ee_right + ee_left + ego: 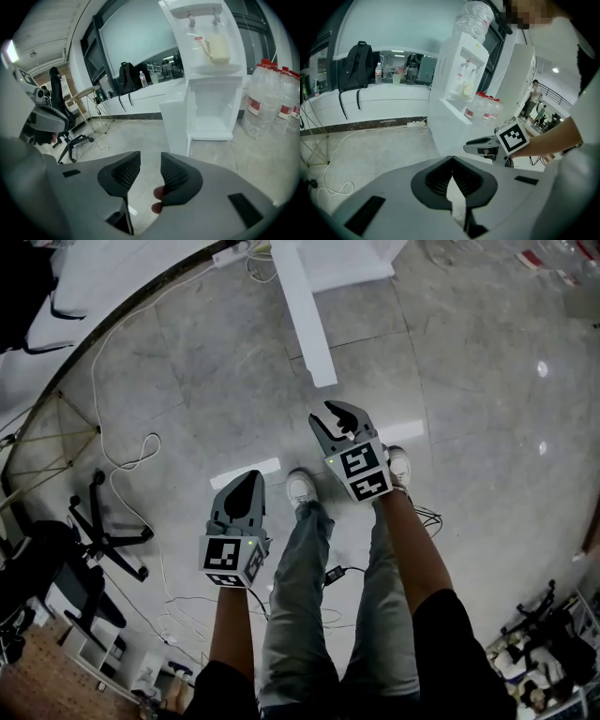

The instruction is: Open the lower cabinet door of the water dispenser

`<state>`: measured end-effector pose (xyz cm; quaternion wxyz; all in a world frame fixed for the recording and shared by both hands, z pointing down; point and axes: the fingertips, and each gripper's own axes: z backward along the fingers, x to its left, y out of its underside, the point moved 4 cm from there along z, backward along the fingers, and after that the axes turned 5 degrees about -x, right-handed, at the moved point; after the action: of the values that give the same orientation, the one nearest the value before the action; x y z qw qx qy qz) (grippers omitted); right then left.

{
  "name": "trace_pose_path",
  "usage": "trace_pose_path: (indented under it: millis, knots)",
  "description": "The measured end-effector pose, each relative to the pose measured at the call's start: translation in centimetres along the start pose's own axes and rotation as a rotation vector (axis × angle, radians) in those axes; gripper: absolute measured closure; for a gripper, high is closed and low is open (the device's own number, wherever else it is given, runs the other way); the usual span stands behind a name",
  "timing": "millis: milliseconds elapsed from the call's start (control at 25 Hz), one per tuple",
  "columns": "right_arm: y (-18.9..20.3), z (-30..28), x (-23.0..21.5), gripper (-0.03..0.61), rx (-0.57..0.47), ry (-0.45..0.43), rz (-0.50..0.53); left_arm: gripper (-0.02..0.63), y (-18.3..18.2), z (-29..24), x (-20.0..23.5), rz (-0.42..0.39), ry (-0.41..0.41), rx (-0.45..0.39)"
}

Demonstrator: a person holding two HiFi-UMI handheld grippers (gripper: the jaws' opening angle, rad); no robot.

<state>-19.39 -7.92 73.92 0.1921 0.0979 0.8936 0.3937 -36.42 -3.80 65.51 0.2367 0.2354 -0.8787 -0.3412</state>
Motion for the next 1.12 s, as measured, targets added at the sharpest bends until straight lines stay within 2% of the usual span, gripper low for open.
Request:
trace_pose_path:
  millis: [160,280,400,640,1120]
  knots:
    - [-1.2,3.5,0.5,0.462,-0.007,0.036,-0.029,0.603,-1.9,1.6,-1.7,0.008,0.010,-0.004]
    - [-3.0,6.0,0.2,0.532,-0.029,0.069,-0.059,0.603,-3.5,2.6,-3.1,0.006,0.017,-0.009]
    - [-4.7,8.4,0.5,0.554,-0.037,0.082,-0.044,0.603,-5.0,3.9,-4.5,-0.003,0.015,-0.020]
    - [-9.4,13.4,-0.5,0.563,-0.064,0.107,0.004,0.603,-8.9,5.5,-7.2,0.012,0.014,-0.053]
    - [-18.8,23.6,-3.0,0.563,-0.170,0.171,0.015,0.603,-18.6,7.6,-12.1,-0.042,0.016,-0.150]
